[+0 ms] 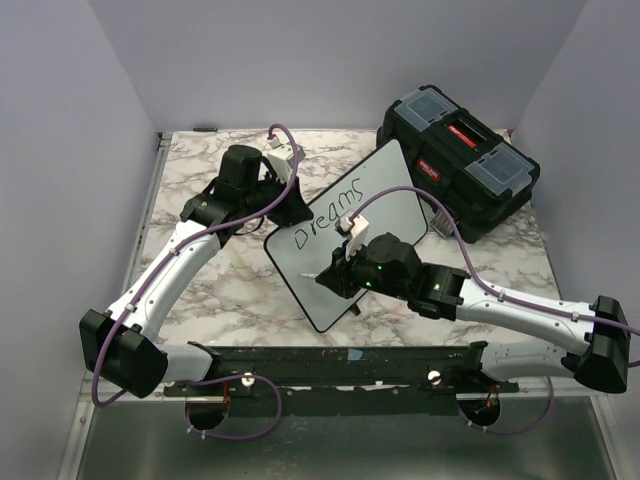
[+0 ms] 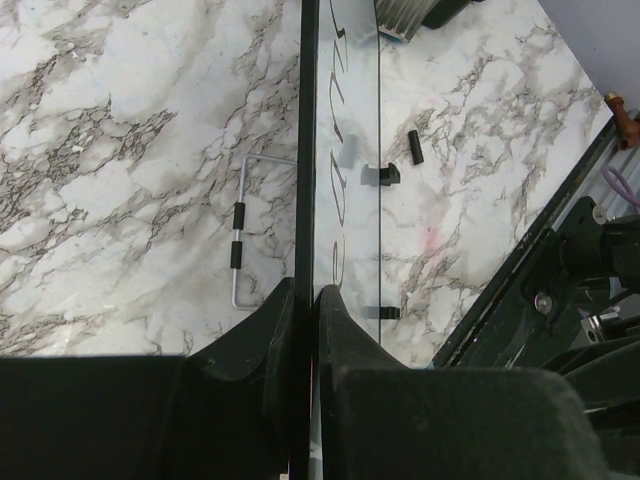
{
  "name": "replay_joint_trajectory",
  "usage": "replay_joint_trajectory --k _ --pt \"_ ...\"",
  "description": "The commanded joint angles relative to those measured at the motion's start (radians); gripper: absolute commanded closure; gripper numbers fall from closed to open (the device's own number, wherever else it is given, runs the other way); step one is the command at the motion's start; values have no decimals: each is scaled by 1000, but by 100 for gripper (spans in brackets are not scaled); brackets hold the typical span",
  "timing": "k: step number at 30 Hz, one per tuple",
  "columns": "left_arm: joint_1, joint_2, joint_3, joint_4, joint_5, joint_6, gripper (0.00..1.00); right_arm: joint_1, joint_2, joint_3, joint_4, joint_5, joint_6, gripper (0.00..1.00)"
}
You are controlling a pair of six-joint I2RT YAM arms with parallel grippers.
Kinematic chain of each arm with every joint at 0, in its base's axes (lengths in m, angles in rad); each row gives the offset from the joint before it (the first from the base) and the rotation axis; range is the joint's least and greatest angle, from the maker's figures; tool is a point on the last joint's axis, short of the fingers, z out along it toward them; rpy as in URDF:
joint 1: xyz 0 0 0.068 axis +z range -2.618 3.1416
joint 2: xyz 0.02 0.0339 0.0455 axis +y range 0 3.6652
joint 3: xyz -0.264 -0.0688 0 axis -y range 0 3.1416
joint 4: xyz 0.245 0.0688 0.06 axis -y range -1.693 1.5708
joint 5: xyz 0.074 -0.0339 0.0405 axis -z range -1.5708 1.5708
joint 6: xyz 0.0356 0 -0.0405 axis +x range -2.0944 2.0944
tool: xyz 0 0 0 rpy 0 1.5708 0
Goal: Write a sentence on the whiteboard
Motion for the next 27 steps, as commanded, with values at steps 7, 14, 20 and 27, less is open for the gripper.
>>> replay_joint_trajectory --k 7,14,20,27 --pt "-30 40 -29 -126 -70 69 100 26 58 33 69 -16 -11 99" --pt "-33 39 -30 -128 -76 70 100 27 70 33 71 25 -3 99" --pt "-35 39 -30 -130 -81 72 100 27 68 29 52 102 6 99" --pt "-37 39 -30 -131 -85 73 100 26 54 39 15 208 23 99"
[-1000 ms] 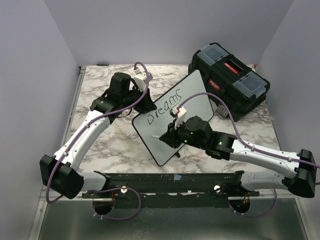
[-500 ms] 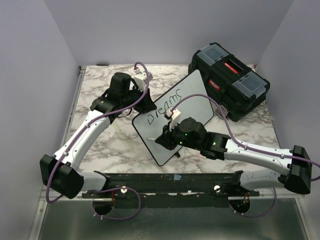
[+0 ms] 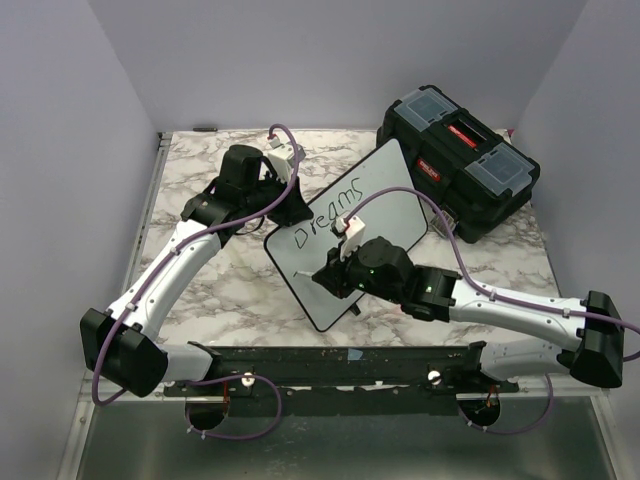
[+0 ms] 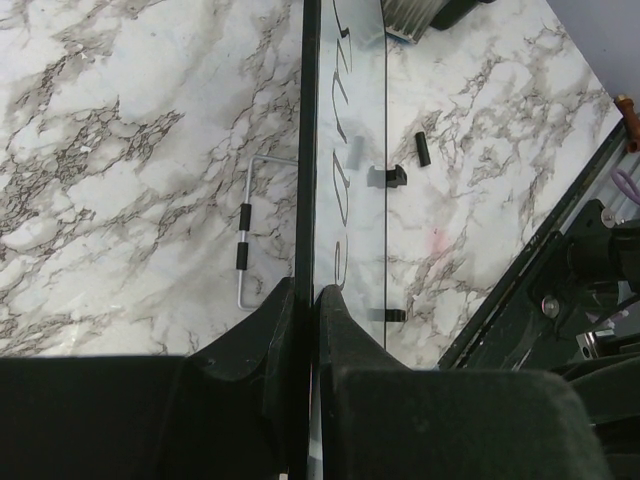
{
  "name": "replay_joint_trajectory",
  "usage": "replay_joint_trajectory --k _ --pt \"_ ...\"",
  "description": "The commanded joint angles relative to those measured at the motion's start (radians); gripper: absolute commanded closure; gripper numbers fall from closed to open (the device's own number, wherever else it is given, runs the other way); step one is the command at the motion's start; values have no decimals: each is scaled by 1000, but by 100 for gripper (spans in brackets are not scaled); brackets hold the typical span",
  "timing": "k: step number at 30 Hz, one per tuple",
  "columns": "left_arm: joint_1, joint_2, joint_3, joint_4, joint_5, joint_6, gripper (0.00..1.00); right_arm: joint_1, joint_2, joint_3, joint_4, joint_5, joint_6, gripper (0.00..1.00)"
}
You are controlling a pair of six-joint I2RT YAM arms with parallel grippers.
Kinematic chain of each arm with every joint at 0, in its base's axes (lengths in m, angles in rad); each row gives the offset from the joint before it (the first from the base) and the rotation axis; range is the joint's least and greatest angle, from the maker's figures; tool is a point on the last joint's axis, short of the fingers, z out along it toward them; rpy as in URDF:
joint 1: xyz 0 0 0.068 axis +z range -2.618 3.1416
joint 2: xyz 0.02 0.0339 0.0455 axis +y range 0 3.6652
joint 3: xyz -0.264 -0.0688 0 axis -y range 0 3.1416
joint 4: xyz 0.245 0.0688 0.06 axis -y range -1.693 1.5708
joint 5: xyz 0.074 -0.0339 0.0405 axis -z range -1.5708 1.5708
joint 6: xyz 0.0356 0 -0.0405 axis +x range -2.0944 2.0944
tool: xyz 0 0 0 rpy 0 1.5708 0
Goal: Write a sentence on the whiteboard
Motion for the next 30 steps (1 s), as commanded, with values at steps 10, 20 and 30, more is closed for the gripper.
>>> replay_joint_trajectory --k 10,20,30 --pt "-37 35 -31 -133 -72 70 100 -4 -44 41 -33 76 14 99" --pt "-38 33 -32 -134 -73 71 100 -4 -45 54 13 -13 7 99" --pt "-41 33 -33 -134 -75 70 100 -3 15 93 28 18 3 99"
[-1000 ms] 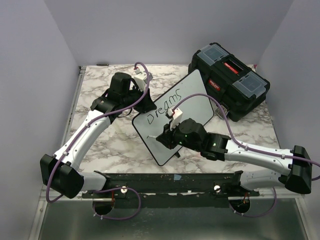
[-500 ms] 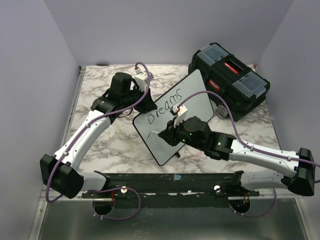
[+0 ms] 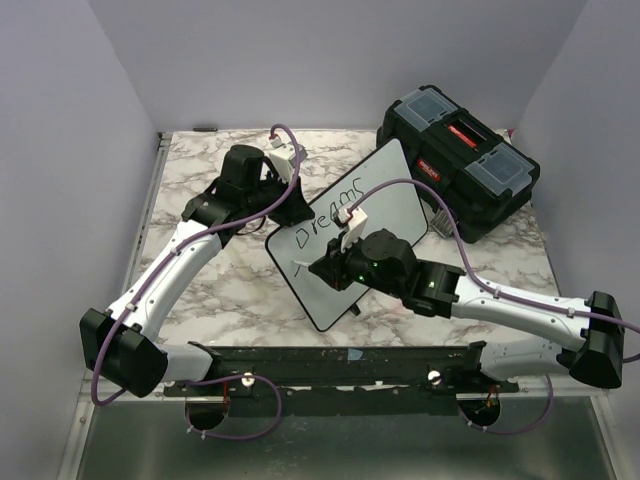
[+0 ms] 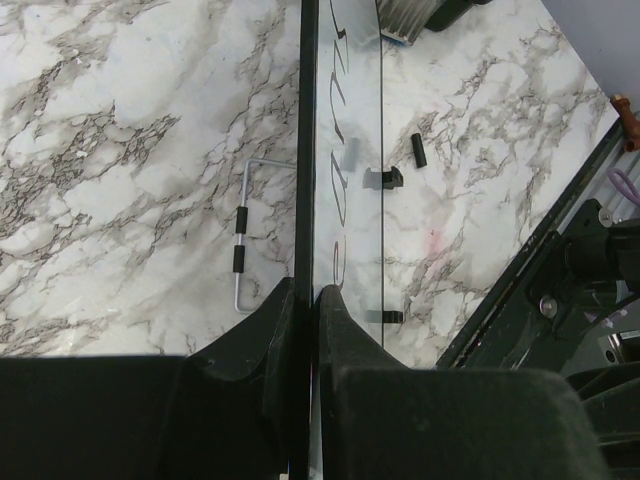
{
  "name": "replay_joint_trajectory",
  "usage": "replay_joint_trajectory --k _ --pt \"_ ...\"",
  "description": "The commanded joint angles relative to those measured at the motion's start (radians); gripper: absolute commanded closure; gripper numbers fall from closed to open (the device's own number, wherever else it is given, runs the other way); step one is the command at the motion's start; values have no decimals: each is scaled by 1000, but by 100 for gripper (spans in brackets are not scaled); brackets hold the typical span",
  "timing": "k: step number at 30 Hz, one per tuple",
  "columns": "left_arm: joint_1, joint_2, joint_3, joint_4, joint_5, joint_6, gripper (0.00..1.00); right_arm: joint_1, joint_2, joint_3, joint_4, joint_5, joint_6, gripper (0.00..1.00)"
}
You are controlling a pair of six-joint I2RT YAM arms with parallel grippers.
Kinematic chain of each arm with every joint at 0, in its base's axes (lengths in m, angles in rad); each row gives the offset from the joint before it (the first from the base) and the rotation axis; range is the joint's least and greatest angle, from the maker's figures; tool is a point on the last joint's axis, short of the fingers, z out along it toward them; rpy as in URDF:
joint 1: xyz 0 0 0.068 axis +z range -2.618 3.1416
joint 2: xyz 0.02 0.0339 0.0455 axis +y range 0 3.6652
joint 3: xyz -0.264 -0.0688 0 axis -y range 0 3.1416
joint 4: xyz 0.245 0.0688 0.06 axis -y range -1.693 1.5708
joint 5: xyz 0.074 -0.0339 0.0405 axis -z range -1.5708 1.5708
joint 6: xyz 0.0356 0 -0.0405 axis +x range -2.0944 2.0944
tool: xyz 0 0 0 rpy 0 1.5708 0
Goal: Write a sentence on the whiteboard
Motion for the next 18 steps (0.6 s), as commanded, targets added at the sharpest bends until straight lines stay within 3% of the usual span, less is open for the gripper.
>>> replay_joint_trajectory --k 1,18 --pt "-29 32 -35 -139 -70 74 100 -1 30 41 29 13 -3 99" --pt "-32 32 -34 -138 -72 75 100 0 29 -10 6 30 2 99"
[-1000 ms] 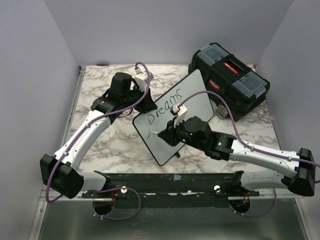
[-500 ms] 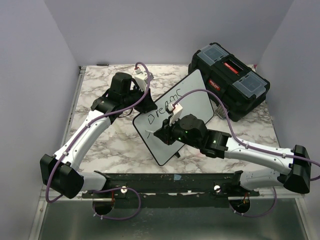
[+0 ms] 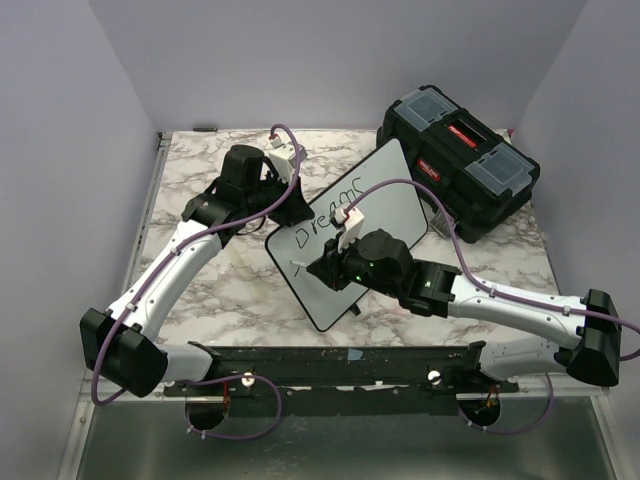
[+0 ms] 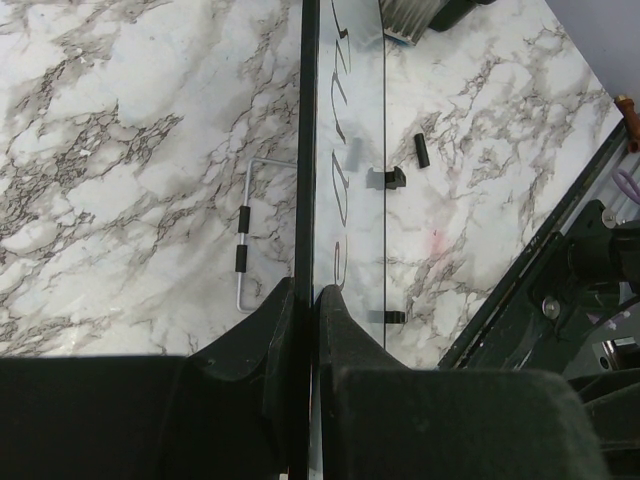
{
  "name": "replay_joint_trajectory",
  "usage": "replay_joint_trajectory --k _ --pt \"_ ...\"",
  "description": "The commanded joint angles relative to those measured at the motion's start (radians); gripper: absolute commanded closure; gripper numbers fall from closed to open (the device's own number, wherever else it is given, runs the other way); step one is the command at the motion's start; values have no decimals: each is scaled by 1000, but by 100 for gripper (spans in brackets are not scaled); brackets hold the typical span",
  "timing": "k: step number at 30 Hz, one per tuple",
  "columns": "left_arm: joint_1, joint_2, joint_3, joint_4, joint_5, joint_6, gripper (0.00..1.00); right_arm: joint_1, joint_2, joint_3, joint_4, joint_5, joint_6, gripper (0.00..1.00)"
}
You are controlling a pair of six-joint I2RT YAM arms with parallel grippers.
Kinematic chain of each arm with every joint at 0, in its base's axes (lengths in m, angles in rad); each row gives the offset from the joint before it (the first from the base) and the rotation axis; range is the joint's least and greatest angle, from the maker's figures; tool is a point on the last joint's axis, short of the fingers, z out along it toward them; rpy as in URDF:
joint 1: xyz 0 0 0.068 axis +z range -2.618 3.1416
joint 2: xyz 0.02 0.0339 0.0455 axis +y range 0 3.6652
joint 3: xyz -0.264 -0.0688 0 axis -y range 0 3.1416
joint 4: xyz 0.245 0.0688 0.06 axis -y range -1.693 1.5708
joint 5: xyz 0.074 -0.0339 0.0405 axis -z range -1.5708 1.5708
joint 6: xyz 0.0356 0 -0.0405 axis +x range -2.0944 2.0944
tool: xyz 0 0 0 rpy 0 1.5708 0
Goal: Write a sentence on the whiteboard
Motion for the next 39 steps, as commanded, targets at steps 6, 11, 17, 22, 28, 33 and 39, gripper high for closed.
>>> replay_joint_trajectory --k 6,11,17,22,28,33,39 --pt "-33 31 -34 -139 -67 75 100 -2 -24 -68 -13 29 11 99" --pt "-34 33 -34 -139 -67 75 100 0 -43 -94 -20 28 20 99" --pt "-34 34 -34 -139 -70 75 100 0 -70 -135 -31 26 31 99" --pt "-35 34 -34 -139 -70 75 100 -1 -92 -162 -42 26 39 99" --pt "-36 34 -34 -139 -73 75 100 0 -108 -166 -46 54 41 99" --pt "-38 36 -34 -140 -74 77 100 0 -97 -125 -51 88 23 99" --pt "-40 36 -35 -141 -78 77 100 0 -58 -56 -52 109 -11 99"
